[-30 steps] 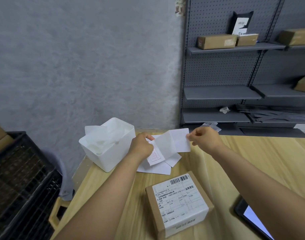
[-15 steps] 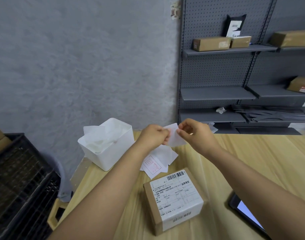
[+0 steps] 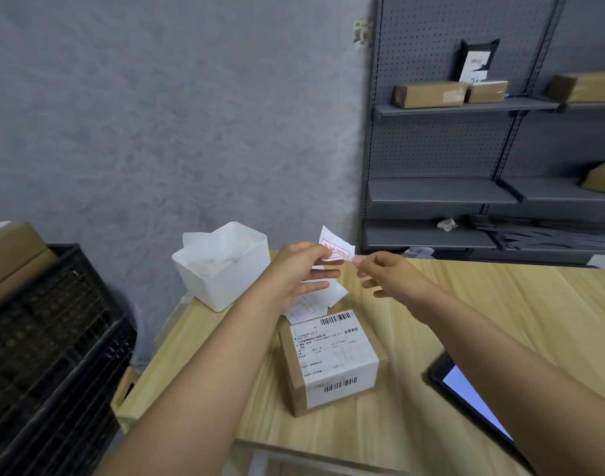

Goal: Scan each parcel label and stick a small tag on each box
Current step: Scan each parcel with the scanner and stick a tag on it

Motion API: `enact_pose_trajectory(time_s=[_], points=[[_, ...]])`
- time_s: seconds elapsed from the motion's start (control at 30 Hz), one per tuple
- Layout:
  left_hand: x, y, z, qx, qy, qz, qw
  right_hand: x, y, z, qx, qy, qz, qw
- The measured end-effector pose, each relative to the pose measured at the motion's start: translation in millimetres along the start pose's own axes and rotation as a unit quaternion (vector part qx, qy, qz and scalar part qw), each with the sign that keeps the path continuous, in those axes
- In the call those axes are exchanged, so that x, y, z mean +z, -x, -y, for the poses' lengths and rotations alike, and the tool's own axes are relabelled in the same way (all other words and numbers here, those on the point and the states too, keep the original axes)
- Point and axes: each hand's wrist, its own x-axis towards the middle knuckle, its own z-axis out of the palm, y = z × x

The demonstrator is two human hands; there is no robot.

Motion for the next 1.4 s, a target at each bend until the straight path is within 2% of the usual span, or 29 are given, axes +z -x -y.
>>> enact_pose_trajectory(time_s=[0.1,0.17,0.27,0.37,0.57,0.73,0.97,1.27,1.4], points=[[-2.6,15.0,8.0,0.004,-0.015,0.007,1.0,-3.1,12.0,-0.6,0.003,-0.053,0.039,0.998],[-4.5,24.1,13.5,-0.002,-0.048,-0.019,0.999,-2.7,19.7,0.9,-0.005,-0.067,0.047,0.997],[-8.7,35.0,23.5,-0.01,-0.15,-0.093,0.984,2.0,29.5,2.3,-0.016,-0.03,0.077,0.996],[-14.7,44.7,32.4,-0.011,-0.215,-0.127,0.968,9.2,40.1,4.3,-0.031,0.013,0.091,0.995],[-24.1,62.7,37.7,-0.026,-0.133,-0.152,0.979,15.9,55.0,0.9,-0.03,0.093,0.104,0.99],[-22.6,73.7,44.8,-0.036,-0.169,-0.131,0.976,18.1,64.1,-1.6,-0.008,0.187,0.101,0.977],[-10.2,75.4,53.2,-0.028,-0.288,-0.132,0.948,21.2,69.9,-2.3,-0.038,0.28,0.066,0.957],[-4.5,73.6,51.5,-0.016,-0.382,-0.128,0.915,22.2,70.3,-9.5,-0.073,0.3,0.049,0.95],[-0.4,76.5,53.8,0.011,-0.458,-0.156,0.875,24.5,72.7,-14.0,-0.089,0.295,0.045,0.95]])
